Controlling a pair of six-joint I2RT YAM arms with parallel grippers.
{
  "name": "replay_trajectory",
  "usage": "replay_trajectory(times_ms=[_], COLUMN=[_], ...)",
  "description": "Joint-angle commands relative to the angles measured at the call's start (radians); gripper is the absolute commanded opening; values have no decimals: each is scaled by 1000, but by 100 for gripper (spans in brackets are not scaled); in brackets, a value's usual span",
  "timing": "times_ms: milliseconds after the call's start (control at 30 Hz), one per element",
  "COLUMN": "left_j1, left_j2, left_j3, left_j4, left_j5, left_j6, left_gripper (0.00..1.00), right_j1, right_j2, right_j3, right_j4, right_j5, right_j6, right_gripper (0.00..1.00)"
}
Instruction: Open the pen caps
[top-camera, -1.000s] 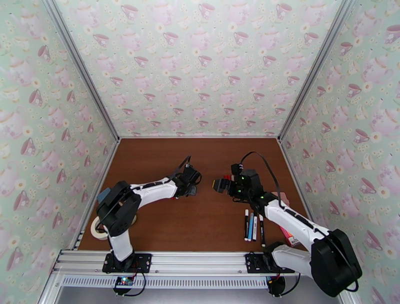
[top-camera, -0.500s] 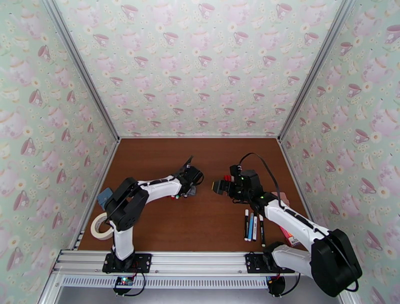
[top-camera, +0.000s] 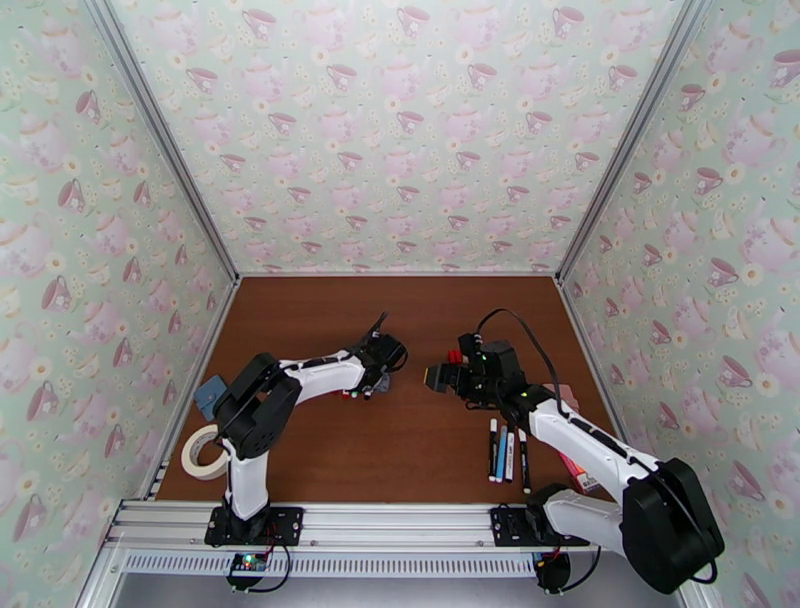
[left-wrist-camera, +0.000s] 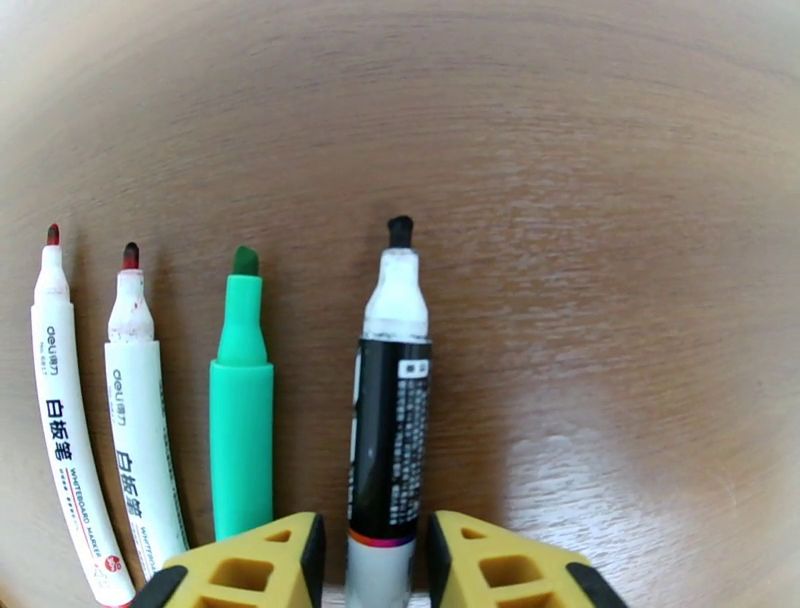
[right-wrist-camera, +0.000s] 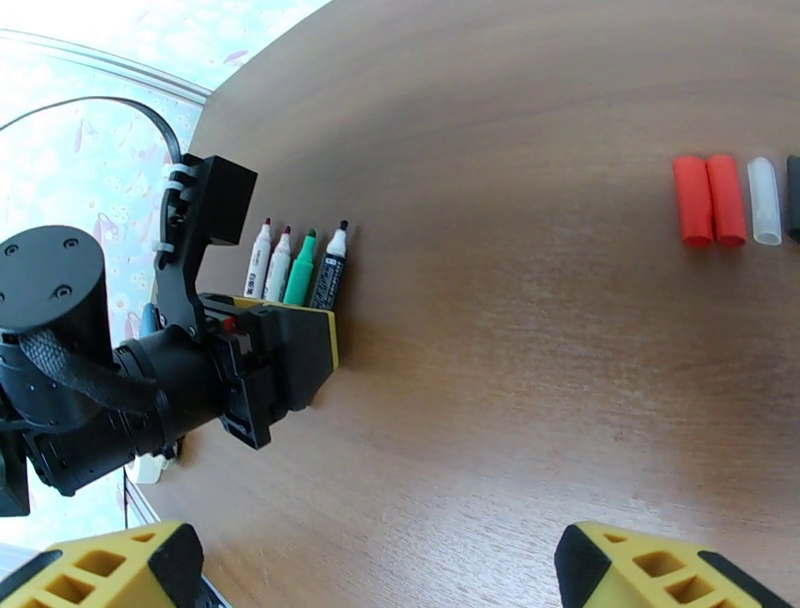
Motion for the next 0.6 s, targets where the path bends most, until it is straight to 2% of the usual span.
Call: replay_trajectory(times_ms=[0,133,367,433,500,567], left_j1=[4,1,-1,-1,0,-1], left_j2=[-55,-110,-238,-274,-315,-352], left_j3=[15,5,-45,-75,-112,-155], left_j4=[-17,-16,52,108,180,262], left_j5=[-10,11,123,188,257,333], left_j6=[-1,1,6,14,29,46], left_gripper=[35,37,56,67,86,99], right_j1=[5,5,6,6,5,5], right_j2=[-22,-28,-82,-106,-128,-144], right_j3=[48,69,73,65,54,44], right_j4=[-64,-127,-290,-356,-424,-472], right_j5=[7,60,206,265,311,327], right_j6=[-45,-54,-37,-28,-16,-2], right_gripper=[100,100,100,98,90,84])
